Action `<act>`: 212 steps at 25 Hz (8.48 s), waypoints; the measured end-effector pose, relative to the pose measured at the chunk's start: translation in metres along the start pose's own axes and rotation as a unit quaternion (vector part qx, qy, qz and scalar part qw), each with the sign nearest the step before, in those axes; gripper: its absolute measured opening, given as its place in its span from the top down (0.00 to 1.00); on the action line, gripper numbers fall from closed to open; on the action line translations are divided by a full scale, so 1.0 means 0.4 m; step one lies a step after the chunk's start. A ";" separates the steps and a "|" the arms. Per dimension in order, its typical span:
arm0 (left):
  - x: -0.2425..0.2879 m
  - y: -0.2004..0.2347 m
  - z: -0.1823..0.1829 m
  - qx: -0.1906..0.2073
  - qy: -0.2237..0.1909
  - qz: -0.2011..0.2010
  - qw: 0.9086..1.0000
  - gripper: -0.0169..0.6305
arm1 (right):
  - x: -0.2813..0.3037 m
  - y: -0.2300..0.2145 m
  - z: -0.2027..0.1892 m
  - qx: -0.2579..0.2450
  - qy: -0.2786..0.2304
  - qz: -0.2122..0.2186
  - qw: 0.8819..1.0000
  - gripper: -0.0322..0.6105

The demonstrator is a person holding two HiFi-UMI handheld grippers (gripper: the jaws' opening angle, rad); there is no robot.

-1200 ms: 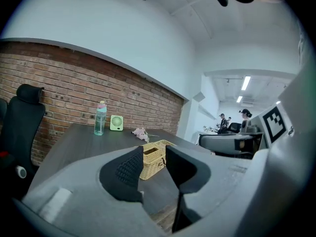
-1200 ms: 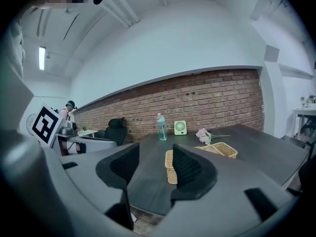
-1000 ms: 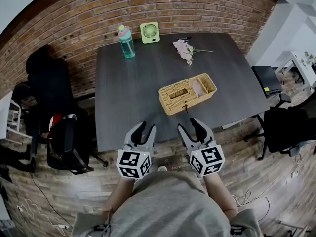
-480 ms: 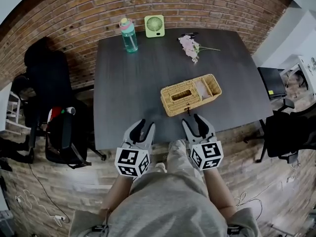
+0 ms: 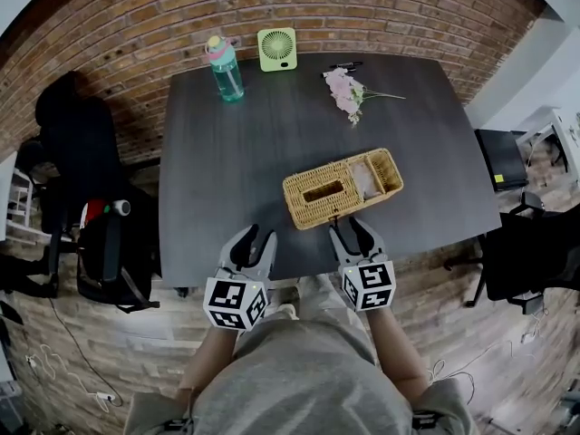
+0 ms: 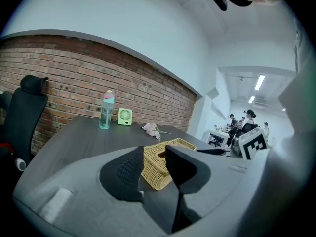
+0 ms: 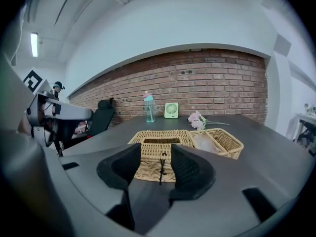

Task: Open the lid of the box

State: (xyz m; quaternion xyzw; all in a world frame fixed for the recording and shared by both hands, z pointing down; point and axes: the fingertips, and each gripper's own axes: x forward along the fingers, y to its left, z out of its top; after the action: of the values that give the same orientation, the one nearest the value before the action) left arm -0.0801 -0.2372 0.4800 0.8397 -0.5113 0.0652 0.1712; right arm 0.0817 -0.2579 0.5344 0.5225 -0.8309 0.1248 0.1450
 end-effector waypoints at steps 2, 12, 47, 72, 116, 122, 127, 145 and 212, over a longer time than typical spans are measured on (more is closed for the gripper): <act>0.017 0.004 0.000 -0.001 0.003 0.003 1.000 0.77 | 0.020 -0.015 -0.019 -0.002 0.010 0.001 1.000 0.66; 0.054 0.019 -0.006 -0.008 0.014 0.017 1.000 0.77 | 0.093 -0.045 -0.084 -0.011 0.038 -0.001 0.999 0.76; -0.021 0.003 0.010 -0.008 -0.007 0.014 1.000 0.77 | 0.057 -0.032 -0.048 -0.008 0.031 -0.021 0.999 0.93; -0.058 0.020 0.016 -0.007 -0.017 0.021 1.000 0.77 | 0.081 -0.034 0.189 -0.078 -0.016 0.001 0.997 0.92; 0.010 0.061 0.007 -0.027 -0.009 0.062 0.998 0.77 | 0.370 -0.067 0.372 -0.104 -0.016 0.055 0.993 0.92; 0.021 0.065 0.008 -0.027 -0.006 0.064 0.998 0.77 | 0.405 -0.075 0.367 -0.105 -0.005 0.056 0.993 0.92; 0.033 0.071 0.006 -0.028 -0.004 0.066 0.997 0.77 | 0.436 -0.078 0.351 -0.104 0.007 0.058 0.993 0.92; 0.057 0.085 0.001 -0.034 0.000 0.080 0.996 0.77 | 0.535 -0.095 0.266 -0.099 0.062 0.060 0.991 0.92; -0.181 -0.070 -0.008 0.013 -0.022 -0.003 1.000 0.87 | -0.124 0.121 0.252 -0.038 -0.078 -0.021 0.996 0.95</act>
State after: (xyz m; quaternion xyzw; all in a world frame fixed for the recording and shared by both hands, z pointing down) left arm -0.0892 -0.1638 0.4562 0.8445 -0.5117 0.0526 0.1492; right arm 0.0473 -0.2321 0.4200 0.5424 -0.8325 0.0483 0.1020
